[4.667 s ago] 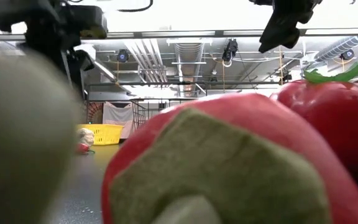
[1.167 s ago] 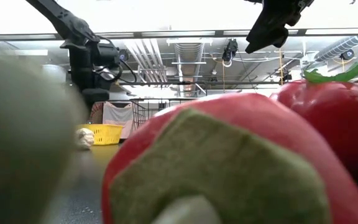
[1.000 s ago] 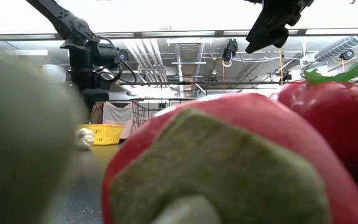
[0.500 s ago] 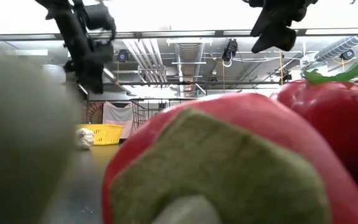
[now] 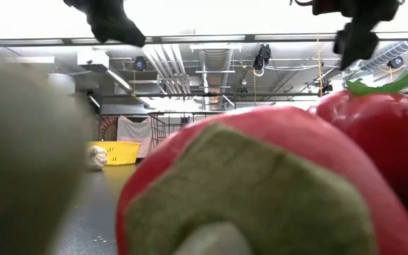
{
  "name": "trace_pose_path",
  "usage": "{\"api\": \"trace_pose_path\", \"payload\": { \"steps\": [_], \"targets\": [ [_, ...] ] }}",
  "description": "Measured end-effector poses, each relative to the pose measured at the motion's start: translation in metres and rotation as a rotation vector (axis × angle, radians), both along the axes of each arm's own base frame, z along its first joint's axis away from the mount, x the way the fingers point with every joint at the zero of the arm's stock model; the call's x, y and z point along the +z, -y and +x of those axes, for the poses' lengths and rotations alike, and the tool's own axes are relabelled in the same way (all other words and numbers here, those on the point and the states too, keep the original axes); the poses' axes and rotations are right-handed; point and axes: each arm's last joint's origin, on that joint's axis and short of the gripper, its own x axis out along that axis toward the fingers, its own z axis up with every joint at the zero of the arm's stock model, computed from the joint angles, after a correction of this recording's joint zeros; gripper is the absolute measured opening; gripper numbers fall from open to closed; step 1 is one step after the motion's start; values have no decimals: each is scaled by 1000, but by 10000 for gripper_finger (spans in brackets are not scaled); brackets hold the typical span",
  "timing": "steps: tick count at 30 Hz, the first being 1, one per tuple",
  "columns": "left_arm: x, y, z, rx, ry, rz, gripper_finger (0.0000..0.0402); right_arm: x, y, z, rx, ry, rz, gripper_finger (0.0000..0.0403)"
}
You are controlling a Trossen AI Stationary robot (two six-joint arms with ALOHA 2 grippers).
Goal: Sort produce into baskets
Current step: Put the large orange carrot into the pink bin
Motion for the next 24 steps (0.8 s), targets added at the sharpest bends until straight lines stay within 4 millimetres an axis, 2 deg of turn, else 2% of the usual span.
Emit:
{"api": "trace_pose_path", "payload": {
  "steps": [7,17,24],
  "targets": [
    [1,15,0,-64,15,-7,120,-9,-9,-16,133,-137,-74,201],
    [1,15,1,-63,18,-6,120,-19,-27,-28,166,-184,-67,201],
    [1,15,1,-63,21,-7,120,-32,-30,-33,215,-248,-153,201]
  ]
}}
